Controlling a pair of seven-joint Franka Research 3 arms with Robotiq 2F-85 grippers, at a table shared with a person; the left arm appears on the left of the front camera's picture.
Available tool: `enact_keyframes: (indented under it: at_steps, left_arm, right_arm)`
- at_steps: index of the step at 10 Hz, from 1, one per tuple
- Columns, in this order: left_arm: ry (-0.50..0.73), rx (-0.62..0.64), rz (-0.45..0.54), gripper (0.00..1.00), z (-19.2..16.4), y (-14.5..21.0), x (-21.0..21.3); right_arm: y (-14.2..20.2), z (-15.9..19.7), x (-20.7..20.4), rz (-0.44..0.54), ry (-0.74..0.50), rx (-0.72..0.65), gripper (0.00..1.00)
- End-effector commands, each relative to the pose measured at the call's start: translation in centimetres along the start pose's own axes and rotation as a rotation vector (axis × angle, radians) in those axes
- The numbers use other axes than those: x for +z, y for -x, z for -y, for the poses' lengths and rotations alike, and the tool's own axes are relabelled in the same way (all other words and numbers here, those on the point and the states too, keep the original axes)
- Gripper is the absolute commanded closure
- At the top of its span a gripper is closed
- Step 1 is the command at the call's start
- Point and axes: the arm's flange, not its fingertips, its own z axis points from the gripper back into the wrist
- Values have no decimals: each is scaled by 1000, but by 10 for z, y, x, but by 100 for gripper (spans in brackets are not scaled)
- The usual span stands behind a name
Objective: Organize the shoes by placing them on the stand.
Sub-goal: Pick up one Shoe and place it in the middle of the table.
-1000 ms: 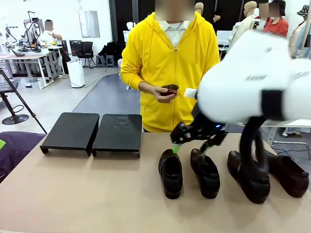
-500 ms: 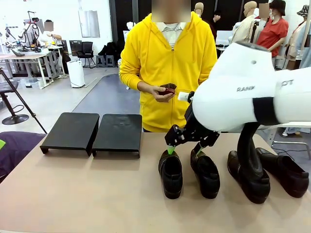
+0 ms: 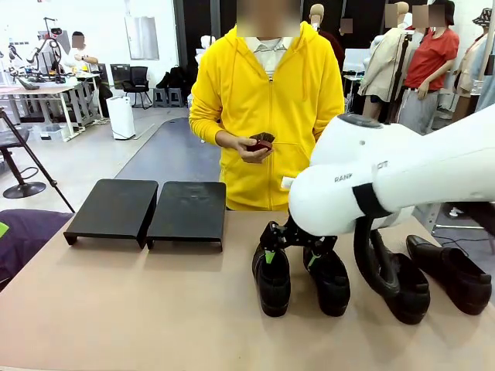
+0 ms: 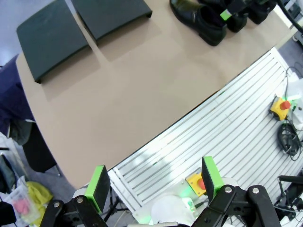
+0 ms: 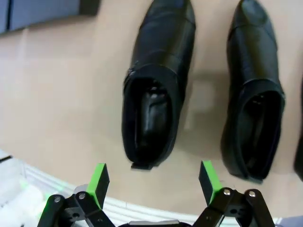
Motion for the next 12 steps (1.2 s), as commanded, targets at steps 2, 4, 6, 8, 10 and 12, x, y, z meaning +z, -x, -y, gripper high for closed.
enact_keyframes:
  at_steps: [2,4,6,8,10,12]
  left_arm:
    - [0,-9,-3,0,0,3,1]
    - [0,-9,-3,0,0,3,1]
    - [0,-9,-3,0,0,3,1]
    - [0,-9,-3,0,0,3,1]
    - [0,-9,-3,0,0,3,1]
    - [0,-9,-3,0,0,3,1]
  right_arm:
    - [-21,-18,-29,20,92,-69,0]
    - [-22,-17,-43,34,131,-93,0]
    - [-25,-17,-56,24,153,-86,0]
    - [-25,-18,-62,13,161,-79,0]
    - [-26,-18,-64,14,169,-75,95]
    - [-27,-19,-63,6,173,-74,100]
